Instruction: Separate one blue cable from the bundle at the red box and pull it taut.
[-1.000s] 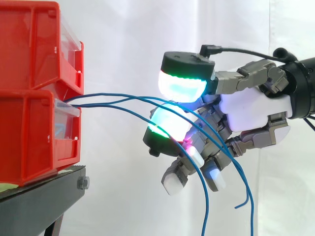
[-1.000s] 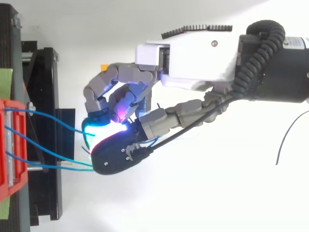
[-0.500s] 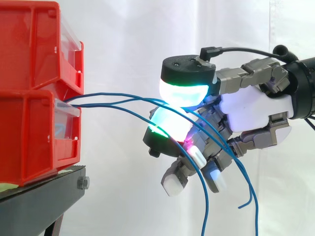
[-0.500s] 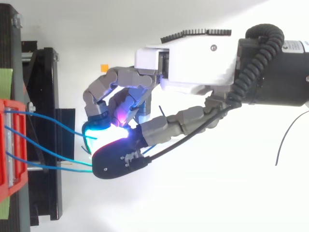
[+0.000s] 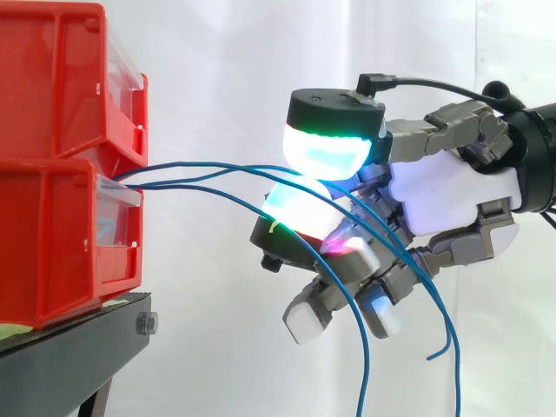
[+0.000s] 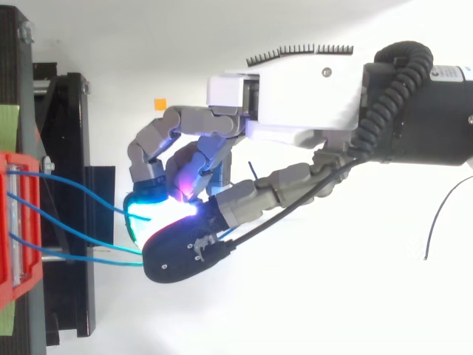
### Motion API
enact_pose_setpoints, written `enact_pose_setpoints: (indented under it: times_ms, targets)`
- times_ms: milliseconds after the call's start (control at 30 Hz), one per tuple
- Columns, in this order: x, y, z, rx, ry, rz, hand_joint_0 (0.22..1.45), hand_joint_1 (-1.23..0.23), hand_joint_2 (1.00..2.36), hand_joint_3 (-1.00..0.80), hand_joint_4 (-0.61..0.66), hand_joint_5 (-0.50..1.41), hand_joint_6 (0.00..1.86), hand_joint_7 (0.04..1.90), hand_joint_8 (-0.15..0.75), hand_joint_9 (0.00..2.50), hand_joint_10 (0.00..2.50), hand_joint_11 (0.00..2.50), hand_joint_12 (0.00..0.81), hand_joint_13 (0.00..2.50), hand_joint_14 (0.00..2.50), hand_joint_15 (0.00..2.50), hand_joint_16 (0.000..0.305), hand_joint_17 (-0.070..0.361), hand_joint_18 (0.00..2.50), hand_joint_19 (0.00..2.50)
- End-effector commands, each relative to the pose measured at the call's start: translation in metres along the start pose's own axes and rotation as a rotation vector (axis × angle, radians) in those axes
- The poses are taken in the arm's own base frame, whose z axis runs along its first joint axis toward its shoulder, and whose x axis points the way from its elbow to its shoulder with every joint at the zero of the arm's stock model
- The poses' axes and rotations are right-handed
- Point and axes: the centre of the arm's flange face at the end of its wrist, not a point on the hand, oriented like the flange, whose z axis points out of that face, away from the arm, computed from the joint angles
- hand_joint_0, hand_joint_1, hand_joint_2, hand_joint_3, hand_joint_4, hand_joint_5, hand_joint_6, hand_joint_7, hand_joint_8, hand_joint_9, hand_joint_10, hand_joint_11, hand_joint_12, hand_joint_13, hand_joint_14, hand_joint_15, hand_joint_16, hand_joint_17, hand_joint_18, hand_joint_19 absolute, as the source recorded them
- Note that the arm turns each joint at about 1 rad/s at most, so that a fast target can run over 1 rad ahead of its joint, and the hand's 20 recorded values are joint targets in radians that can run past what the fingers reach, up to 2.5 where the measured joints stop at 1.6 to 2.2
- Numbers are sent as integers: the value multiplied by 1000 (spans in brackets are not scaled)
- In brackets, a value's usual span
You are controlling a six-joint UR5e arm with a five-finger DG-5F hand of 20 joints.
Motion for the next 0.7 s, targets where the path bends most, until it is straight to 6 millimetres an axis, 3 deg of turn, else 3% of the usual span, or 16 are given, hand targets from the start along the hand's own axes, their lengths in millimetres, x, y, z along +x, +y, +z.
enact_pose_setpoints:
  times_ms: [0,433,667]
  targets:
    - [0,0,0,1,1,25,699,-740,1012,-327,-101,-209,862,1056,292,1038,26,1266,347,653,17,502,45,101,713,873]
    - [1,-1,0,-1,4,59,702,-736,1012,-330,-98,-211,864,1027,252,1154,10,1843,334,834,25,810,39,88,761,871]
    - [1,-1,0,0,4,59,703,-735,1012,-326,-93,-212,864,1026,257,1148,7,1880,338,902,26,1020,40,90,800,981]
